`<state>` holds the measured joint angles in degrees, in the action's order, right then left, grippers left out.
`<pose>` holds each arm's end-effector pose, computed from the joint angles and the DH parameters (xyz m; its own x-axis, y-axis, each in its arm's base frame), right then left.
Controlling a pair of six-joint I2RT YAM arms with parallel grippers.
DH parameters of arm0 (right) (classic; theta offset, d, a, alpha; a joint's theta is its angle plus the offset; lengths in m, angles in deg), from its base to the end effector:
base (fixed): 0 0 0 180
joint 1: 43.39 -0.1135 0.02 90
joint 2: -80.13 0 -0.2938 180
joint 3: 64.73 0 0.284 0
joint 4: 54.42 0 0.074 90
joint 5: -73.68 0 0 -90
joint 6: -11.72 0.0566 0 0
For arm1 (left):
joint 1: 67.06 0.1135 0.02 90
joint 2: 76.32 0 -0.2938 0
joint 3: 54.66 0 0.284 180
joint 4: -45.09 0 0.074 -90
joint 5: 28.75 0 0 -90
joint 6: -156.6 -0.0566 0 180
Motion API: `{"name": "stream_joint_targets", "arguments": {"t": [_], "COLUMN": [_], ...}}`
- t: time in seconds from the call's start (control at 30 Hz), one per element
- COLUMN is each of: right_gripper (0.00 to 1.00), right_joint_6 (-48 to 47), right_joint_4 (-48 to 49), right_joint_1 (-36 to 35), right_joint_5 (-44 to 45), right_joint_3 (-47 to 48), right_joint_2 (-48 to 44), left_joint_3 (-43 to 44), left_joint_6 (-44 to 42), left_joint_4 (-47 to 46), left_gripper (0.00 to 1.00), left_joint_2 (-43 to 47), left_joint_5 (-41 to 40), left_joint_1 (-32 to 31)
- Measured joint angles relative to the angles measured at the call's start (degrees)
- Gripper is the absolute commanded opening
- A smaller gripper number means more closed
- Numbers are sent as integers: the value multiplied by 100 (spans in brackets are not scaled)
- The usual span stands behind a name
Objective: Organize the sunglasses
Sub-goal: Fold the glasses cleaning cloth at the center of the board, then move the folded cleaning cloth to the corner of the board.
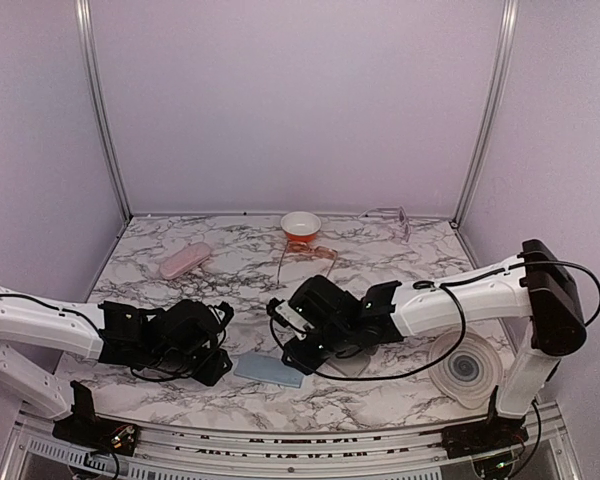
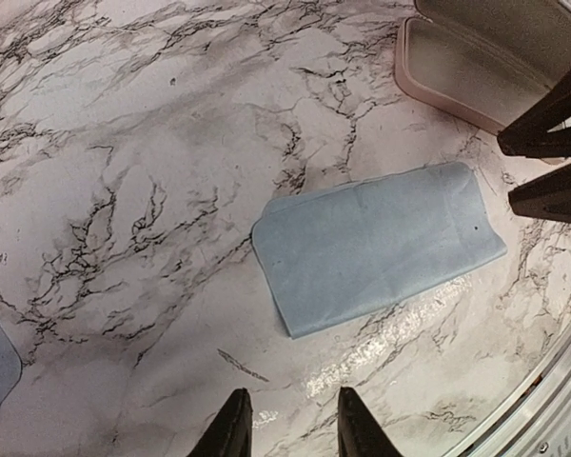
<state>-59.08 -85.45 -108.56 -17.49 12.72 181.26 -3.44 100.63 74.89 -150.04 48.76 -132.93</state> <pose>0.1721 0.3746 0.1811 -0.6237 -0.5650 -0.5401 -0.7489 0.6300 0.2057 0.1253 -0.2497 0.1846 -0.7364 0.3075 -0.6026 0.5126 0.8349 -0.2004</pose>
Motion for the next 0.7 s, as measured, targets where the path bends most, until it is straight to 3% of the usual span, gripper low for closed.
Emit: {"name": "stream_joint_targets", "arguments": {"t": [0.27, 0.7], "right_gripper": [26, 21], "right_joint_6": [-374, -619], "right_joint_4": [-96, -249], "right_joint_1": [-540, -564], "right_joint_5": [66, 479], "right_joint_3": [-234, -170], "right_joint_2": [72, 518], "left_joint_3": [2, -94], "left_joint_6": [-114, -496], "left_joint_4": [4, 50], "left_gripper": [32, 37], "left_joint_2": [68, 745], "left_joint_5": [-13, -245], "left_joint_1": [-15, -20]}}
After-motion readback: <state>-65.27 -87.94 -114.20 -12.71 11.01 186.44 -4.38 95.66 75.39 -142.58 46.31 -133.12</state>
